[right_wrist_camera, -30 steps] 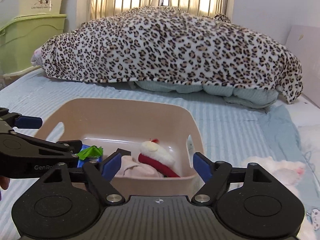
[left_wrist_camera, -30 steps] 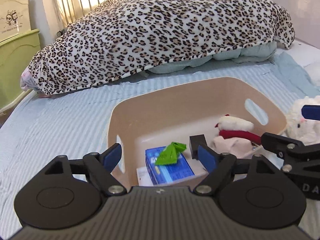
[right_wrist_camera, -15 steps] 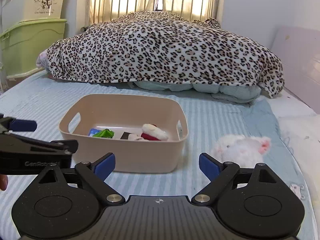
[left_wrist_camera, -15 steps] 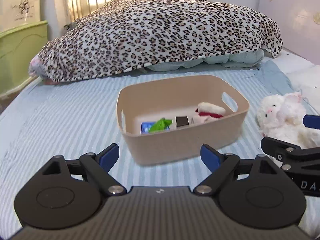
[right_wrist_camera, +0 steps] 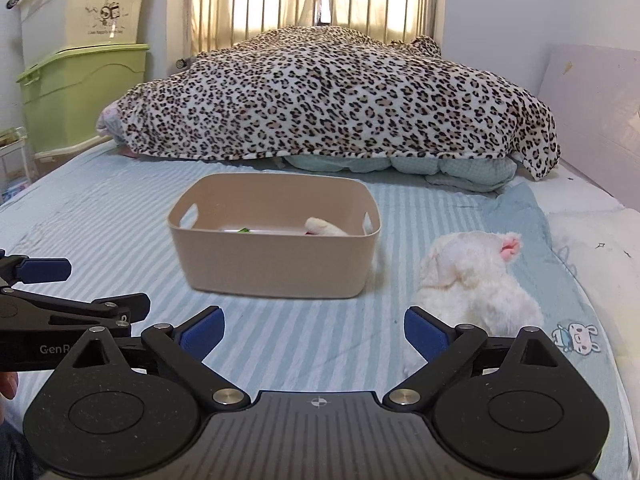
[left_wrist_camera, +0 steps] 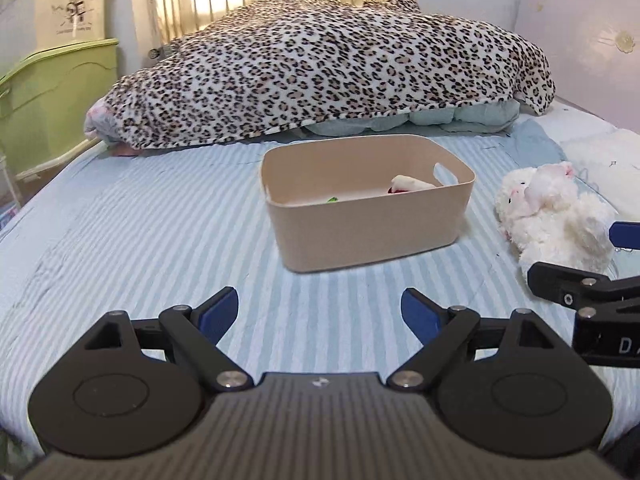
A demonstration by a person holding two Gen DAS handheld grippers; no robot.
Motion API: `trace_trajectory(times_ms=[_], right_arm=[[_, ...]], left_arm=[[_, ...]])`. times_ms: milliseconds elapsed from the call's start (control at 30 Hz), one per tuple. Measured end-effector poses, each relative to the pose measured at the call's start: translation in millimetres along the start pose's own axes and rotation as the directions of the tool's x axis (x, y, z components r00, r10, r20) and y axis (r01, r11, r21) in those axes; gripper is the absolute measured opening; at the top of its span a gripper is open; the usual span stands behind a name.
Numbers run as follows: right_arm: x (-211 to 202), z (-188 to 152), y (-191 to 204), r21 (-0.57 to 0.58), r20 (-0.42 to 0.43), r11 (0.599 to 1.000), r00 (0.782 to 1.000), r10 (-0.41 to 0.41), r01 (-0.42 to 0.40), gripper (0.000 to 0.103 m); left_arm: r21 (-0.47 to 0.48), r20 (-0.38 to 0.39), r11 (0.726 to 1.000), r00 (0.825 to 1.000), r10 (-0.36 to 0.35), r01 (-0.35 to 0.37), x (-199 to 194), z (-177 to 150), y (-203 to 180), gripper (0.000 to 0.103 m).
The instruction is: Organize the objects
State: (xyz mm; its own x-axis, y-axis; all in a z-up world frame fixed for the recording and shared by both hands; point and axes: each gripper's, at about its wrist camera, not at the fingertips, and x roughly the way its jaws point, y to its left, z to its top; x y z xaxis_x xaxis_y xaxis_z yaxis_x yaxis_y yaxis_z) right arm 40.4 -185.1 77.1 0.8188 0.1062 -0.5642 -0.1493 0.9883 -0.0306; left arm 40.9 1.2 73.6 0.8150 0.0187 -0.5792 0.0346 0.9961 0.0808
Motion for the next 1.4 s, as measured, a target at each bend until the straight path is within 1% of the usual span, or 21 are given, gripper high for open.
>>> trace_trajectory(times_ms=[267,433,533,700,833,967,1067,1233,1400], right_arm=[[-29,-20,9,-0.007,0.031,1.000,0.999,0.021,-0.020,0.100],[-46,-32,9,0.008,0.052,1.000,0.999,0.016,-0.016,0.103],[-51,-38,10,-0.001,0.052,1.000,0.998,0.021,-0.021,0.103],[-61,-44,10,0.019,0.059,0.999,0.998,0.031,-0.032,0.103],[-68,-48,10,0.021,0.068,0.999,0.997,0.030,-0.032,0.103],[-75,-51,11,0.030,0.070,0.999,0.997,0.032,-0.034,0.103],[-81,-53,12,0.034,0.080,0.999,0.996,0.030,-0.033,0.103],[-91,-56,14,0.029,0.101,0.999,0.995,0.013,-0.016,0.103],[-100,-57,12,0.045,0.114,0.999,0.993,0.010,-0.015,0.103]], left_arm=[[-0.028,0.007,1.000,1.000,-0.012,0.012,-32,-21,9,0.089],[-0.054,0.031,0.998,0.999,-0.025,0.027,-49,-25,14,0.089],[-0.076,0.047,0.996,0.998,-0.045,0.049,-59,-26,16,0.089],[-0.054,0.071,0.998,0.997,-0.038,0.042,-70,-29,14,0.089],[-0.050,0.079,0.997,0.995,-0.056,0.060,-78,-33,15,0.089],[-0.035,0.085,0.997,0.995,-0.060,0.063,-85,-36,12,0.089],[-0.035,0.090,0.995,0.992,-0.085,0.089,-90,-37,10,0.089],[-0.033,0.103,0.995,0.990,-0.095,0.099,-98,-38,9,0.089],[-0.035,0.116,0.995,0.990,-0.084,0.088,-104,-38,13,0.089]])
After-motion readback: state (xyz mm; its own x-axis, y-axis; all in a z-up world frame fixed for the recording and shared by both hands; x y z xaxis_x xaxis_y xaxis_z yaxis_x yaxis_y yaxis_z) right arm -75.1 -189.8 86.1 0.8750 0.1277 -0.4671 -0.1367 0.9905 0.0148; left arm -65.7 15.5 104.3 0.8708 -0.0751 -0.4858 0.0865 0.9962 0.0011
